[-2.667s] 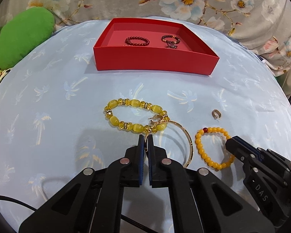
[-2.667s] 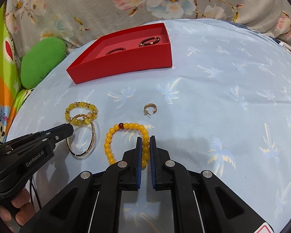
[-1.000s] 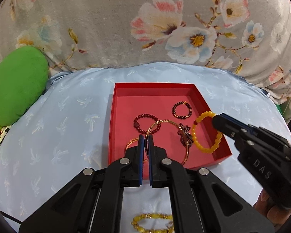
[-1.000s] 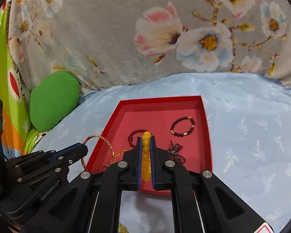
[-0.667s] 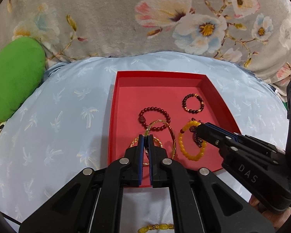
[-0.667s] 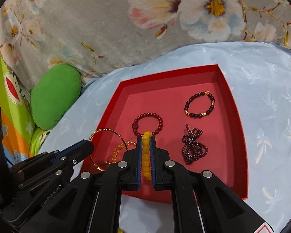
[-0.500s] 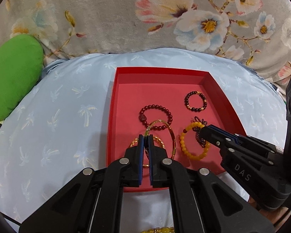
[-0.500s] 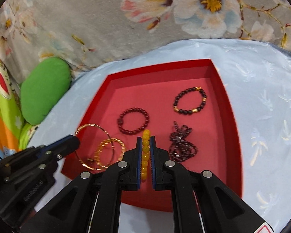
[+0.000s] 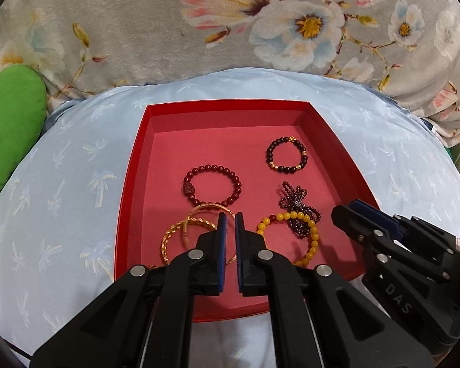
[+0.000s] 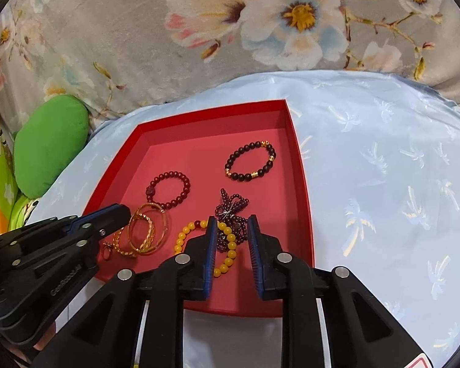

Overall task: Organize jewelry
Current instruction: 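Open both grippers to release the pieces into the tray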

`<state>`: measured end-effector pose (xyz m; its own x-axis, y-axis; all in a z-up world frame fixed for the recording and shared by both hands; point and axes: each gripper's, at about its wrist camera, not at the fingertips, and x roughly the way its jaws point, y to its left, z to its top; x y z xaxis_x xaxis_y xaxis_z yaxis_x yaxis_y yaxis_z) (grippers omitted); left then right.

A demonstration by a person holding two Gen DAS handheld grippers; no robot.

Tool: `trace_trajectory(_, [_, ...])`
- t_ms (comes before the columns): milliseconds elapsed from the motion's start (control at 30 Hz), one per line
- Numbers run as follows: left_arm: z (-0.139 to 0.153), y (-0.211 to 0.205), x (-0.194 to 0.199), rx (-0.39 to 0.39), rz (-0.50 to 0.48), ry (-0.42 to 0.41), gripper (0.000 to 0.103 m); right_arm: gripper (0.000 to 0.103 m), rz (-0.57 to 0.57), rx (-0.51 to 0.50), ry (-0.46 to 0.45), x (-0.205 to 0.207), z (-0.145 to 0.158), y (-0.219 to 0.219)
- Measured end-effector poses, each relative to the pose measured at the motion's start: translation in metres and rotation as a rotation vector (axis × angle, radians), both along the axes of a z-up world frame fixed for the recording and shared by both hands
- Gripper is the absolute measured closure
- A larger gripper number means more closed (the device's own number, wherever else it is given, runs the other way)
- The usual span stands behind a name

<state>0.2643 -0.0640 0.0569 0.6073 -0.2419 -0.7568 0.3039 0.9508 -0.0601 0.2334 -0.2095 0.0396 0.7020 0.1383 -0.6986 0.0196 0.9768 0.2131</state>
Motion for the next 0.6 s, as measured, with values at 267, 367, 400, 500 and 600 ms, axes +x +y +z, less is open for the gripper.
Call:
trace_trajectory(267, [0.005,0.011,-0.006,0.006,0.038,-0.02,0.073,0.08,0.019,0.005,-0.028,-0.014,0.011,0.008])
trace_trajectory(367, [0.008,0.018,-0.013,0.005,0.049,-0.025,0.072,0.08,0.024,-0.002,-0.035,-0.022,0.014,0.012])
trace_trajectory(400, [0.008,0.021,-0.016,0.003,0.053,-0.025,0.072,0.08,0.024,-0.007,-0.038,-0.024,0.015,0.013])
trace_trajectory(500, [0.011,0.027,-0.025,-0.007,0.064,-0.024,0.072,0.077,0.026,-0.011,-0.044,-0.034,0.019,0.016])
trace_trajectory(600, [0.015,0.035,-0.039,-0.021,0.068,-0.029,0.071,0.074,0.028,-0.017,-0.049,-0.047,0.022,0.019])
